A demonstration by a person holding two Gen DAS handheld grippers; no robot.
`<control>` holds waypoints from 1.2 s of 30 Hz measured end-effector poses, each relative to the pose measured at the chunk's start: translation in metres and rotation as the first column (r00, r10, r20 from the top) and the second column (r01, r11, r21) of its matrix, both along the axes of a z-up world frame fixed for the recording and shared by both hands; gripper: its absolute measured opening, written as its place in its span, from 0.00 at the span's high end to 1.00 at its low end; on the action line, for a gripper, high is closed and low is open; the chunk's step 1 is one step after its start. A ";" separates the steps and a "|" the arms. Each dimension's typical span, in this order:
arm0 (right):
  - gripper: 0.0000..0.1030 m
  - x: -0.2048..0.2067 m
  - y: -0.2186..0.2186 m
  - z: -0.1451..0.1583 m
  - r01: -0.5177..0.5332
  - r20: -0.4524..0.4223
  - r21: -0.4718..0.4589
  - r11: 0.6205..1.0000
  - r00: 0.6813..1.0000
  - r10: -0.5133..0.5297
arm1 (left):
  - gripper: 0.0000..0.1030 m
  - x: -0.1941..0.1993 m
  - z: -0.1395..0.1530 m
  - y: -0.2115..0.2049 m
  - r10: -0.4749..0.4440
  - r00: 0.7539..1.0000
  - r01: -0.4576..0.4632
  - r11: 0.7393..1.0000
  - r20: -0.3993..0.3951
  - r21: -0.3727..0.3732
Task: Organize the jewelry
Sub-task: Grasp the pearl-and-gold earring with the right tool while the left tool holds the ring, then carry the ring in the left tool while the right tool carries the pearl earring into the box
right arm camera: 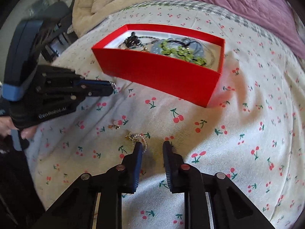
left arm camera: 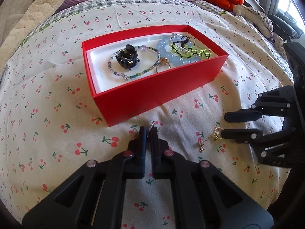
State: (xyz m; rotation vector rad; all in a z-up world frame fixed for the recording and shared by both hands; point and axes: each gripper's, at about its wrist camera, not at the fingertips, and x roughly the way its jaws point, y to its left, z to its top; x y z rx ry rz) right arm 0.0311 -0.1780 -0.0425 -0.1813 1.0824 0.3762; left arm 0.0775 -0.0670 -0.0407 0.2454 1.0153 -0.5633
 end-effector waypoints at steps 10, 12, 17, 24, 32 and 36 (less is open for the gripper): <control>0.74 0.010 0.027 -0.004 -0.034 -0.011 -0.061 0.998 0.999 0.033 | 0.95 -0.002 0.000 0.006 0.014 1.000 -0.014 1.000 -0.004 0.001; 0.73 0.008 0.026 -0.004 -0.039 -0.017 -0.052 0.998 0.999 0.038 | 0.95 -0.002 0.000 0.006 0.014 1.000 -0.014 1.000 -0.005 0.000; 0.73 0.003 0.034 -0.001 -0.071 -0.028 -0.034 0.997 0.997 0.070 | 0.95 -0.003 0.001 0.008 0.016 1.000 -0.016 1.000 -0.006 -0.001; 0.73 0.000 0.034 -0.004 -0.104 -0.043 -0.005 0.995 0.994 0.104 | 0.95 -0.002 0.001 0.012 0.020 1.000 -0.020 1.000 -0.009 -0.003; 0.96 -0.008 0.051 -0.008 -0.178 -0.082 0.043 0.983 0.980 0.181 | 0.95 -0.003 0.002 0.013 0.022 1.000 -0.022 1.000 -0.012 -0.003; 0.98 -0.015 0.055 -0.001 -0.173 -0.054 0.045 0.984 0.983 0.175 | 0.95 -0.005 0.004 0.015 0.026 1.000 -0.026 1.000 -0.004 -0.005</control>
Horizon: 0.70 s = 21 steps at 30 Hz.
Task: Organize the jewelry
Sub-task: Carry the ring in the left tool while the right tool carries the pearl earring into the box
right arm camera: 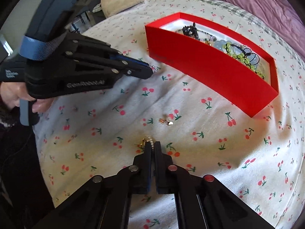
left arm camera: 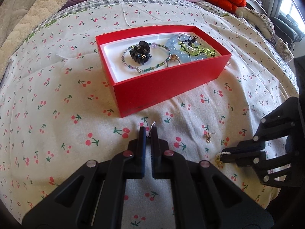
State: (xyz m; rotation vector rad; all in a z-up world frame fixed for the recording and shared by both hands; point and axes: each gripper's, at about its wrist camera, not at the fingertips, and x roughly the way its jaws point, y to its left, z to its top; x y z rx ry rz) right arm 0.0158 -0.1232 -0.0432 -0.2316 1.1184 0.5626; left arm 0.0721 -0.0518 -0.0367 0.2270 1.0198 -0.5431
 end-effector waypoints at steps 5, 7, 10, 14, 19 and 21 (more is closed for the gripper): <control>0.98 -0.010 -0.006 0.023 0.013 0.059 0.028 1.000 0.998 -0.015 | 0.95 -0.001 0.007 0.004 0.010 1.000 -0.010 1.000 0.002 -0.027; 0.98 -0.012 -0.010 0.031 0.027 0.083 0.037 0.999 0.996 -0.030 | 0.95 0.000 0.010 0.007 0.014 1.000 -0.014 0.999 0.000 -0.043; 0.98 -0.013 -0.018 0.041 0.050 0.102 0.052 0.997 0.993 -0.055 | 0.95 -0.001 0.015 0.009 0.019 1.000 -0.018 0.998 0.004 -0.056; 0.97 -0.012 -0.030 0.053 0.086 0.128 0.072 0.994 0.987 -0.094 | 0.95 -0.002 0.024 0.011 0.022 1.000 -0.021 0.997 0.013 -0.079; 0.98 -0.006 -0.036 0.066 0.127 0.149 0.090 0.988 0.979 -0.140 | 0.95 -0.002 0.037 0.011 0.029 0.999 -0.026 0.993 0.032 -0.112; 0.97 -0.003 -0.038 0.070 0.141 0.155 0.096 0.985 0.976 -0.155 | 0.95 -0.001 0.043 0.010 0.032 0.999 -0.027 0.992 0.039 -0.121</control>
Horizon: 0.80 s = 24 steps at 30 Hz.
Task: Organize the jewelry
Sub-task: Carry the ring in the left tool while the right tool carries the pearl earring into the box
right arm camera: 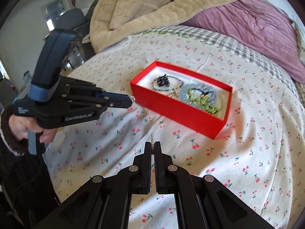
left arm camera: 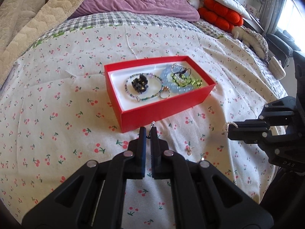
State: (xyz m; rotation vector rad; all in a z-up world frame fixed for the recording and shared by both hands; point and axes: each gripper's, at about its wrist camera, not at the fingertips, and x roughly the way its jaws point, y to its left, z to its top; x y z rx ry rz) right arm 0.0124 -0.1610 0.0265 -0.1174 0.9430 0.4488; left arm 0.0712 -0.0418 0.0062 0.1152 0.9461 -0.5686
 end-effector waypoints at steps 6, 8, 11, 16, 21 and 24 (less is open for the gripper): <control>0.97 0.007 -0.010 0.014 0.058 0.025 0.022 0.998 0.998 -0.058 | 0.95 0.004 0.014 -0.006 0.004 1.000 -0.003 1.000 0.018 -0.027; 0.97 0.011 -0.014 0.019 0.084 0.032 0.035 0.996 0.996 -0.085 | 0.95 0.006 0.018 -0.009 0.005 1.000 -0.004 0.999 0.025 -0.032; 0.97 0.018 -0.020 0.025 0.132 0.036 0.057 0.990 0.990 -0.134 | 0.95 0.010 0.023 -0.015 0.009 1.000 -0.008 0.999 0.028 -0.039; 0.97 0.036 -0.034 0.028 0.216 0.007 0.119 0.969 0.976 -0.218 | 0.95 0.022 0.029 -0.028 -0.003 1.000 0.004 0.999 0.026 -0.040; 0.97 0.057 -0.043 0.025 0.270 -0.044 0.182 0.945 0.963 -0.267 | 0.95 0.041 0.026 -0.039 -0.001 1.000 0.001 0.998 -0.012 -0.060; 0.97 0.072 -0.045 0.020 0.297 -0.076 0.210 0.931 0.955 -0.288 | 0.95 0.053 0.020 -0.044 0.014 0.999 -0.016 0.998 -0.039 -0.059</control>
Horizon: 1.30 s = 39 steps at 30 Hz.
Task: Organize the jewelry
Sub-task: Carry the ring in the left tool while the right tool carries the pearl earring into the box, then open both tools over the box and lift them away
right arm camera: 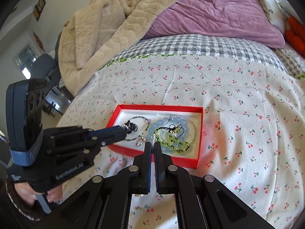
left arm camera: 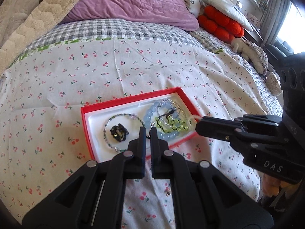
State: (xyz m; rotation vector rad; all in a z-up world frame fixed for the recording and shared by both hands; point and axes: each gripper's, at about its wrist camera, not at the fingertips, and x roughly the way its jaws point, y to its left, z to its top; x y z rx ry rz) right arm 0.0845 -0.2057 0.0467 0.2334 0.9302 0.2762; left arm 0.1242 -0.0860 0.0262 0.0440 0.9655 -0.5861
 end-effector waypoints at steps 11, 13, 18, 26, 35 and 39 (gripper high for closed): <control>0.97 0.040 -0.002 -0.016 0.057 -0.055 0.074 0.996 0.997 -0.053 | 0.95 0.025 -0.008 -0.003 0.038 0.998 -0.039 0.999 -0.046 -0.035; 0.96 0.043 -0.001 -0.017 0.056 -0.054 0.072 0.996 0.997 -0.052 | 0.95 0.028 -0.009 -0.004 0.041 0.998 -0.042 0.999 -0.042 -0.033; 0.87 0.045 -0.006 -0.017 0.075 -0.075 0.082 0.994 0.995 -0.069 | 0.88 0.029 -0.009 -0.002 0.046 0.998 -0.047 0.998 -0.048 -0.035; 0.87 0.028 -0.011 -0.007 0.047 -0.073 0.027 0.999 0.996 -0.045 | 0.59 0.012 0.009 0.012 0.047 0.999 -0.047 0.998 -0.004 -0.042; 0.86 -0.003 0.008 -0.006 -0.053 -0.064 -0.073 0.996 0.997 0.048 | 0.28 -0.020 0.004 0.044 0.089 0.996 -0.090 0.995 0.028 0.040; 0.86 -0.017 0.019 -0.015 -0.100 -0.082 -0.124 0.987 0.993 0.090 | 0.27 -0.032 -0.009 0.058 0.116 0.993 -0.115 0.991 0.001 0.068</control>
